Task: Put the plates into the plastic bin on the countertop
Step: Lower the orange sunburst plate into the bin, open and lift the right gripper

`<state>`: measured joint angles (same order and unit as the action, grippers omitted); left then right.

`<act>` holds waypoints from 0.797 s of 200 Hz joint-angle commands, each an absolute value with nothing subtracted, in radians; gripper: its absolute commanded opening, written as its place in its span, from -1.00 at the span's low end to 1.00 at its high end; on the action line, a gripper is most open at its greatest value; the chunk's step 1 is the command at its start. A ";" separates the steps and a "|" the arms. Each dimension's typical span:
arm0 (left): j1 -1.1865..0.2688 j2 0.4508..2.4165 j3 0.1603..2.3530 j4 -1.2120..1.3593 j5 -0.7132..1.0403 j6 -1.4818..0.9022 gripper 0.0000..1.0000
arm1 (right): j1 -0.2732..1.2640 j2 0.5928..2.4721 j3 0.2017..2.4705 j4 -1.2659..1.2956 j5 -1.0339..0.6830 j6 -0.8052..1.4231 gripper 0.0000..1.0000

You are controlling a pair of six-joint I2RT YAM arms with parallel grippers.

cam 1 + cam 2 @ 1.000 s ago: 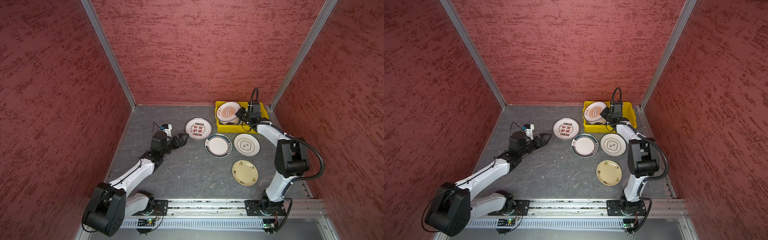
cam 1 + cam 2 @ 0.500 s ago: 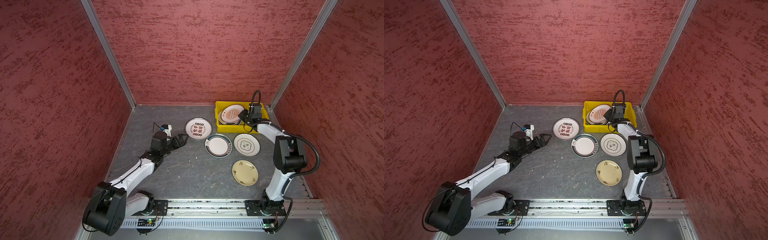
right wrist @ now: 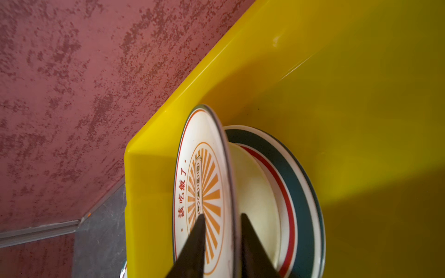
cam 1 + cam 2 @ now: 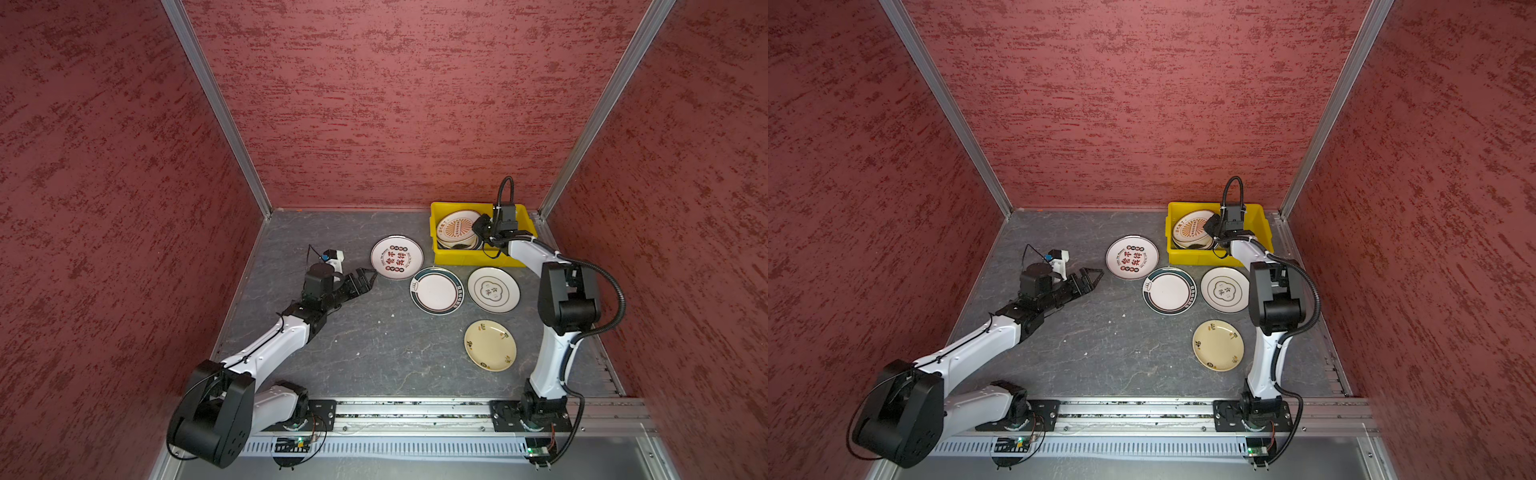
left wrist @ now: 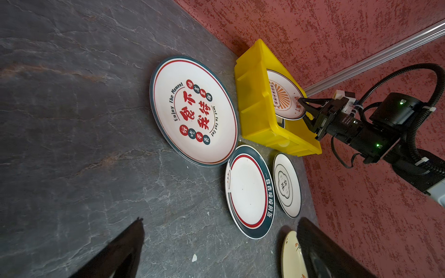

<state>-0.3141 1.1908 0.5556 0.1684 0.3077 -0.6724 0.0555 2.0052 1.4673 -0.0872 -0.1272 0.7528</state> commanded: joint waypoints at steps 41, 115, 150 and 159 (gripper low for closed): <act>-0.301 1.178 0.551 0.165 0.283 -0.657 0.99 | 0.049 1.999 1.525 -0.086 -0.169 0.688 0.26; -0.299 1.210 0.555 0.184 0.310 -0.675 0.99 | 0.049 1.926 1.636 -0.339 0.159 0.535 0.85; -0.297 1.202 0.551 0.190 0.318 -0.675 0.99 | 0.048 1.787 1.539 -0.318 0.156 0.497 0.87; -0.296 1.203 0.551 0.195 0.322 -0.675 0.99 | 0.047 1.739 1.494 -0.307 0.144 0.498 0.87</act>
<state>-0.3046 1.2053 0.5552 0.1692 0.3069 -0.6765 0.0521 1.8751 1.5684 -0.3042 0.1059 0.5396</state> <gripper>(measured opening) 0.994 0.936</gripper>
